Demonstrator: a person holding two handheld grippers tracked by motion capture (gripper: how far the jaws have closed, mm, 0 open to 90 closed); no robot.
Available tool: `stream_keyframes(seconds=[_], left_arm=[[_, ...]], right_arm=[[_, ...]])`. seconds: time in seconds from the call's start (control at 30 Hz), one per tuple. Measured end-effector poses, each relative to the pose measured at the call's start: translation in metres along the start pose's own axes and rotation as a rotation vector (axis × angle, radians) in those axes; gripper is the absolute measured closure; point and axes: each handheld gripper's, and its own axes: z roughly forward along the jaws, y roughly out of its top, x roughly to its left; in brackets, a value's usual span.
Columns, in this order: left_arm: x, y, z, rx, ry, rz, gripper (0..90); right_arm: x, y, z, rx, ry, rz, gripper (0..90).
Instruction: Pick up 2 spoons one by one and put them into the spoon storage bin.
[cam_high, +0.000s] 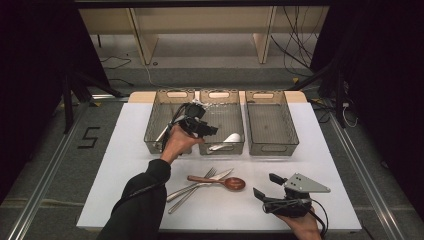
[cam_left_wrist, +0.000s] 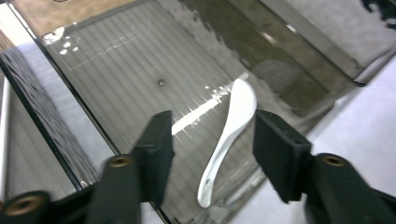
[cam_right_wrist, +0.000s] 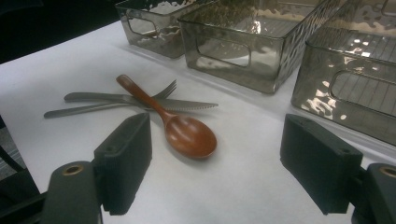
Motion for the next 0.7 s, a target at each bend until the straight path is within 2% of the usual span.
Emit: stream_keyframes(seconds=[0.13, 0.23, 0.5, 0.63, 0.7], left_arm=[[-0.004, -0.002, -0.012, -0.002, -0.036, 0.023, 33.0], [-0.009, -0.008, -0.021, -0.012, -0.054, 0.043, 28.7], [-0.022, -0.038, -0.032, 0.045, -0.091, 0.119, 26.7], [-0.026, -0.056, -0.032, 0.095, -0.090, 0.154, 26.9], [-0.027, -0.064, -0.033, 0.105, -0.083, 0.162, 26.9]], right_arm=[[0.000, 0.000, 0.000, 0.003, -0.002, 0.000, 25.8], [0.000, 0.000, -0.001, 0.000, -0.003, 0.002, 25.8], [0.002, 0.001, 0.000, 0.003, -0.002, 0.006, 25.9], [0.001, 0.000, 0.000, 0.008, -0.002, 0.004, 25.8], [0.002, 0.000, 0.000, 0.008, -0.002, 0.003, 25.8]])
